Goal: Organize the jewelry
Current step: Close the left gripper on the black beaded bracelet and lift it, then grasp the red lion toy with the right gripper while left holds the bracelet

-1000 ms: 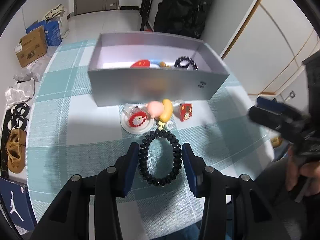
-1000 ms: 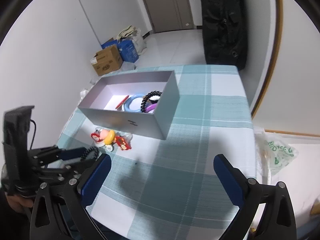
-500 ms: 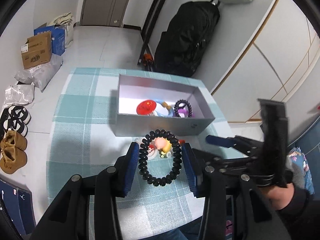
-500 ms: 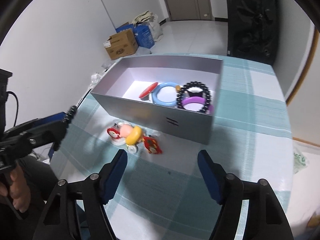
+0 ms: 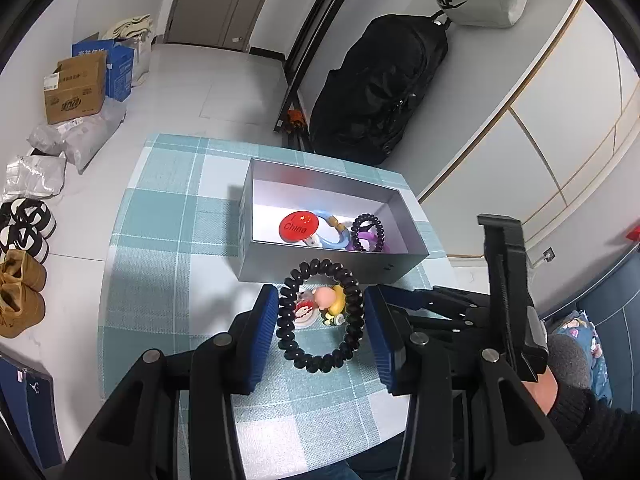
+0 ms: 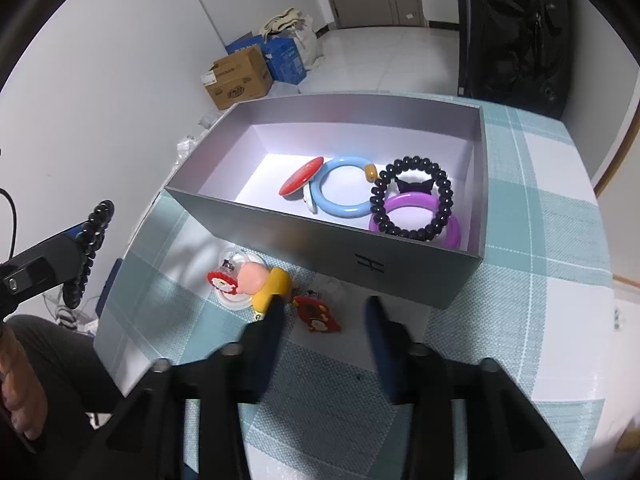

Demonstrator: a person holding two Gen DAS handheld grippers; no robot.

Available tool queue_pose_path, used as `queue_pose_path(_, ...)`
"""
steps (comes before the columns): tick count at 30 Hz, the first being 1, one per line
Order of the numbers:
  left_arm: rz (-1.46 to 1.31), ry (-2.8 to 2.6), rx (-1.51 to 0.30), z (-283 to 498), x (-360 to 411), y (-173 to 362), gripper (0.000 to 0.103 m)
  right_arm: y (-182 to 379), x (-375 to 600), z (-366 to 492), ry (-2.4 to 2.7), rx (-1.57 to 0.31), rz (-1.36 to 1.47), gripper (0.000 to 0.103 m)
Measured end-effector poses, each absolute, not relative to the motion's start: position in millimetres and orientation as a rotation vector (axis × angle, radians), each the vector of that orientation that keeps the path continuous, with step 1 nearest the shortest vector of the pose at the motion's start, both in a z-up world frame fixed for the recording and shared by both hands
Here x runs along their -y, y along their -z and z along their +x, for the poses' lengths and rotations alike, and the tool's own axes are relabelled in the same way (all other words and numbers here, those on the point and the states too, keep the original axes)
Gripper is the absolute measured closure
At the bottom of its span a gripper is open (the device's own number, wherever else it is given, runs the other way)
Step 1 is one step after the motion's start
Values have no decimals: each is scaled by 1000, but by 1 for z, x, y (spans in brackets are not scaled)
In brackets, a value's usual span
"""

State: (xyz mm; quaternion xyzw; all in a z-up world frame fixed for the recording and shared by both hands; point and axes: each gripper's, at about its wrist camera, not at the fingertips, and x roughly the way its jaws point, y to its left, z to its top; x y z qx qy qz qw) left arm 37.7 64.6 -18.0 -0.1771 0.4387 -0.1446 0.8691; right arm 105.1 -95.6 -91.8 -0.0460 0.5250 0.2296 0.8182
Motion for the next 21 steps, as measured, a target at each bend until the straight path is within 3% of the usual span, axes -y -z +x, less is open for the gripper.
queue_pose_path(4, -380, 309, -920, 39, -65, 18, 65, 94, 93, 109, -494, -1129, -90, 86)
queue_pose_path(21, -376, 291, -908, 39, -62, 16, 65, 72, 97, 93, -558, -1076, -85, 86)
